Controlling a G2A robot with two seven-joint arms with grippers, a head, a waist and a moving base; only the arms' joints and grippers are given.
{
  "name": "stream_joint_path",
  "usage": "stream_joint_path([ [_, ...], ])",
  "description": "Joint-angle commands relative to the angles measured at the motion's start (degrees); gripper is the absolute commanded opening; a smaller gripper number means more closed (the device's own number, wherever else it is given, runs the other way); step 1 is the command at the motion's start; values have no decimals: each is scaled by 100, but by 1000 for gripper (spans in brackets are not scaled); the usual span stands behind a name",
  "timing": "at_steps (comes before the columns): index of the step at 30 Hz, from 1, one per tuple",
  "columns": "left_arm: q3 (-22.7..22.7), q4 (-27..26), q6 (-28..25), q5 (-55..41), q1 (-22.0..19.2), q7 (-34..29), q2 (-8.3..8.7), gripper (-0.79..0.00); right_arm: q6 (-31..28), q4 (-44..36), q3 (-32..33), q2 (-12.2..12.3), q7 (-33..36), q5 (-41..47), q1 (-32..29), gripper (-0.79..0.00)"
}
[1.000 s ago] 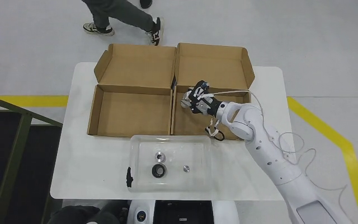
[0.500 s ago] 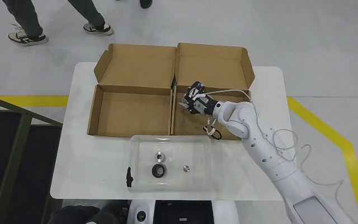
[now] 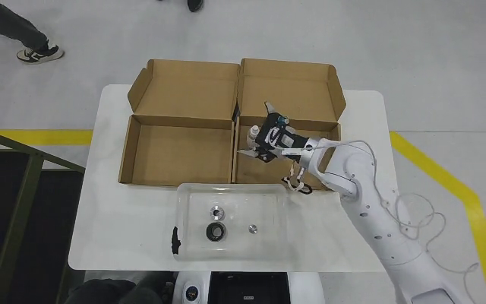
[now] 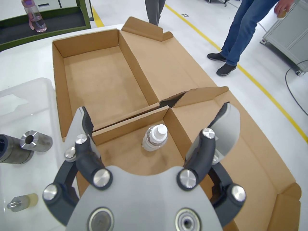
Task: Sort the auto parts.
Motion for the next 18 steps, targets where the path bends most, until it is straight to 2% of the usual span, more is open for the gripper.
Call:
stream_joint_path([
  [1,0,0,0,0,0,0,0,0,-131,-351,107,39,89,-4,-155,0],
  [7,0,0,0,0,0,0,0,0,-517,-1135,288,137,447,50,-588,0],
  [18,0,0,0,0,0,0,0,0,-1117,-1834,131,274,1320,-113,-1259,0],
])
